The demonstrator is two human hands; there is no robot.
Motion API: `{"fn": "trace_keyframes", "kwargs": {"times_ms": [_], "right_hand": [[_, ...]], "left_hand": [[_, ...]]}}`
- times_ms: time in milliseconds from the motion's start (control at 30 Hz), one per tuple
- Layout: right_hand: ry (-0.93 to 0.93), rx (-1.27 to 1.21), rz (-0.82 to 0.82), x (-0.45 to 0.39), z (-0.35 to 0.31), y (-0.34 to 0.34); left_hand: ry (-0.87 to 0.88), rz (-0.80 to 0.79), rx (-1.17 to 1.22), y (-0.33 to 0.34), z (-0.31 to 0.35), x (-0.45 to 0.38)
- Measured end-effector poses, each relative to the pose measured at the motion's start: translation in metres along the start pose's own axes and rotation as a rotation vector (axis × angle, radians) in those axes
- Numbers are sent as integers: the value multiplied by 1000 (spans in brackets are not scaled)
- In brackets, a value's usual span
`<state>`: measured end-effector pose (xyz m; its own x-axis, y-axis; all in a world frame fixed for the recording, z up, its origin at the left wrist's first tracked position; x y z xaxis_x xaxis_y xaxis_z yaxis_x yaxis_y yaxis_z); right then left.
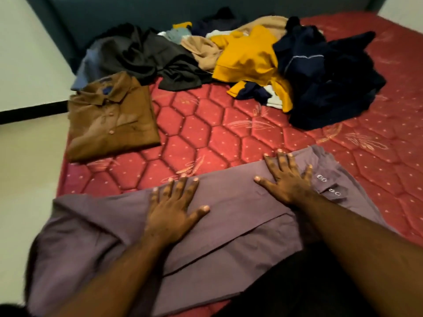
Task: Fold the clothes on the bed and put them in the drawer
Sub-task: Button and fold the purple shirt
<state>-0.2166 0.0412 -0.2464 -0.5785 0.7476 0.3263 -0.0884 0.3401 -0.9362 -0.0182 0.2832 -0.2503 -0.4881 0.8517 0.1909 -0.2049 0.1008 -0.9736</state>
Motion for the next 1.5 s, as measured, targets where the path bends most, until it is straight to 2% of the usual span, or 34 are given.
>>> {"fn": "trace_keyframes", "kwargs": {"times_ms": [67,133,200,233,267,367,433,500,533,633,700,767,867,967,1067,1133,1200,1267,1367,1433,1500], "right_hand": [[38,16,-7,4,3,-4],[23,89,47,12,-5,-13],[-130,224,130,27,-32,-19],[-224,278,123,34,-45,-19],[-330,316,104,46,-69,-14],[-490,282,12,77,-131,3],[-536,230,-21,95,-174,21],[-546,127,-30,116,-219,41],[-544,75,-31,128,-240,52],[-548,106,39,153,-288,81],[-506,170,97,156,-295,88],[-466,183,148,155,-301,86],[-444,137,177,147,-306,74],[-459,129,86,136,-319,65],[-475,159,-20,134,-325,71],[-469,160,-12,135,-327,72],[-448,187,-67,131,-328,75],[-444,184,-107,128,-329,75],[-487,164,-41,129,-331,71],[-508,132,-17,135,-329,69],[-550,59,120,144,-327,55]], "left_hand": [[-35,-88,1,-2,-65,15],[-142,-189,-10,-9,-137,30],[-309,-247,-56,-22,-198,46],[-376,-215,-56,-30,-214,48],[-432,-115,-37,-41,-230,61],[-509,335,151,-67,-236,93],[-623,460,444,-55,-242,114],[-650,361,802,-37,-250,121],[-618,278,895,-34,-251,121],[-431,67,876,-36,-258,119],[-349,141,907,-44,-257,115],[-295,336,999,-66,-261,115],[-261,477,934,-103,-270,111],[-386,437,852,-93,-291,119],[-651,316,755,-52,-304,138],[-769,304,872,-33,-303,154],[-812,287,1054,-19,-297,166],[-832,233,987,-16,-284,176],[-785,294,497,-43,-254,184],[-511,397,212,-66,-213,177],[-229,311,285,-62,-174,172]]}}
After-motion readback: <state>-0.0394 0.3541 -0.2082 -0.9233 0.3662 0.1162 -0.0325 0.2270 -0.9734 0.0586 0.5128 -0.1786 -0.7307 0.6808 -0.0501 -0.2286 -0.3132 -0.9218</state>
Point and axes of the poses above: each hand's wrist, its own x-axis away from the middle knuckle, its own y-axis out of the palm, z = x × y, the point moved 7 cm from there along -x, towards the middle knuckle
